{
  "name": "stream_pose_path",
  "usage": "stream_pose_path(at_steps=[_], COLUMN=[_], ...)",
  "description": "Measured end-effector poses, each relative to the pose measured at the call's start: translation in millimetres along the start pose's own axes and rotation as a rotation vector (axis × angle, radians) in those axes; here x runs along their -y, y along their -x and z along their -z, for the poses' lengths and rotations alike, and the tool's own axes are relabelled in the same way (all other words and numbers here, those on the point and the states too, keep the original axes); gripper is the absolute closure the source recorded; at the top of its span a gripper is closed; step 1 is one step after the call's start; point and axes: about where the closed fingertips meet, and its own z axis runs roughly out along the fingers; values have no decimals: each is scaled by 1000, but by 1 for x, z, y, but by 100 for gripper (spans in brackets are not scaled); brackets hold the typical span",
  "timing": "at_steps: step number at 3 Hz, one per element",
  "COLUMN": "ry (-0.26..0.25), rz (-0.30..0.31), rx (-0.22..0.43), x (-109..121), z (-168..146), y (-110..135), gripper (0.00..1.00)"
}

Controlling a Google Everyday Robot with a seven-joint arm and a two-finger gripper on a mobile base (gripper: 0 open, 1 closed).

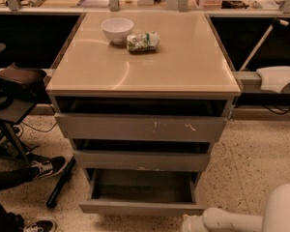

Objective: Close bottom drawer

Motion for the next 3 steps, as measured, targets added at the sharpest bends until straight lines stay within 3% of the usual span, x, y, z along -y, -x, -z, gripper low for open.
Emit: stream_pose_path(at_steps=[1, 3], ry=[11, 45], rz=[24, 53], rx=[14, -105], x=[-2, 8], z=[-10, -74], y=[24, 58], gripper=[0, 0])
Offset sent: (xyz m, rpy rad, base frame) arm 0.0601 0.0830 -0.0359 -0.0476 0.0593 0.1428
